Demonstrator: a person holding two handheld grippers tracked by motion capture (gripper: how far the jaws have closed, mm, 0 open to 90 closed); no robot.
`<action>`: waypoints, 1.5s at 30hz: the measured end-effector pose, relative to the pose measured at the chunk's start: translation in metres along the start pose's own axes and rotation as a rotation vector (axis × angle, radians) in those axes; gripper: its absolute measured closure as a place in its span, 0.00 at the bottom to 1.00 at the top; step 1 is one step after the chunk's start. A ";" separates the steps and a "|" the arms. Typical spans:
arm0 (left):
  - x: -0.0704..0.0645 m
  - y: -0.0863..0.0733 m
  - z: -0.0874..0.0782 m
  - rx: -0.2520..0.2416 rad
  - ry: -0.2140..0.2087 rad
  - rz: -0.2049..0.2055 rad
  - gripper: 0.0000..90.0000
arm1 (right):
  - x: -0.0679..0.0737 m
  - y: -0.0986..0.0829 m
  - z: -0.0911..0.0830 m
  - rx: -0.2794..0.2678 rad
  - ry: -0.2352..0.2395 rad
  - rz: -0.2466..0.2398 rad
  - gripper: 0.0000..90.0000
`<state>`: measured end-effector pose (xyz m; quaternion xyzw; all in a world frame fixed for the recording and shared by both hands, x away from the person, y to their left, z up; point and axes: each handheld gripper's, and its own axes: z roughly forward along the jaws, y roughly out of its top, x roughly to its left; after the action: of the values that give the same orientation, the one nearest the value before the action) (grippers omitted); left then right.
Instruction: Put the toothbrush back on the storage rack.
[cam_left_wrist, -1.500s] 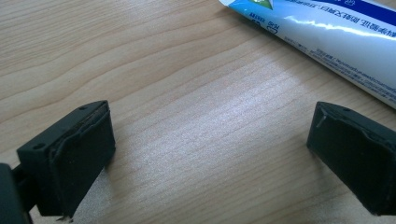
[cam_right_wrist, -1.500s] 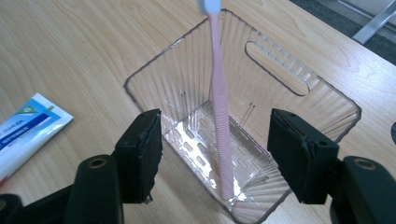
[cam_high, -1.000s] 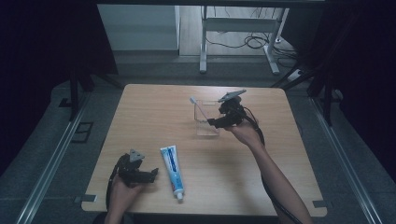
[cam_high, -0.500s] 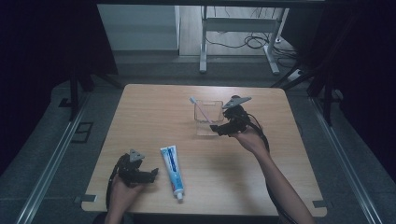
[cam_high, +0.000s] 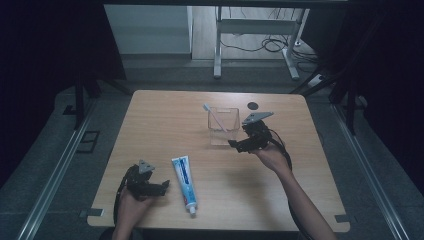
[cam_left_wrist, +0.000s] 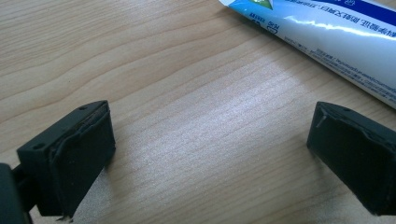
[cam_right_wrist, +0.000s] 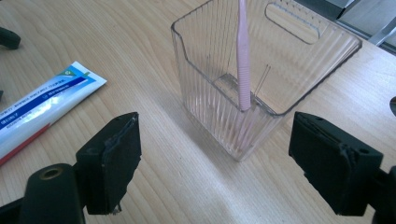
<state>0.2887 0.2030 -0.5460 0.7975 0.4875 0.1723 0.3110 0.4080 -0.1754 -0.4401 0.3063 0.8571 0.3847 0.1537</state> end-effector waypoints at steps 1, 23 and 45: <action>0.000 0.000 0.000 0.000 0.000 -0.001 0.01 | 0.000 -0.001 0.000 0.001 -0.001 0.000 0.18; 0.000 0.000 0.000 -0.001 0.000 -0.004 0.01 | 0.004 -0.030 -0.006 0.003 -0.002 -0.004 0.19; 0.000 0.000 0.000 0.001 0.000 -0.001 0.01 | 0.011 -0.059 -0.011 0.014 0.003 -0.001 0.19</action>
<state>0.2886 0.2030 -0.5459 0.7973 0.4880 0.1720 0.3107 0.3704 -0.2052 -0.4782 0.3062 0.8602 0.3789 0.1506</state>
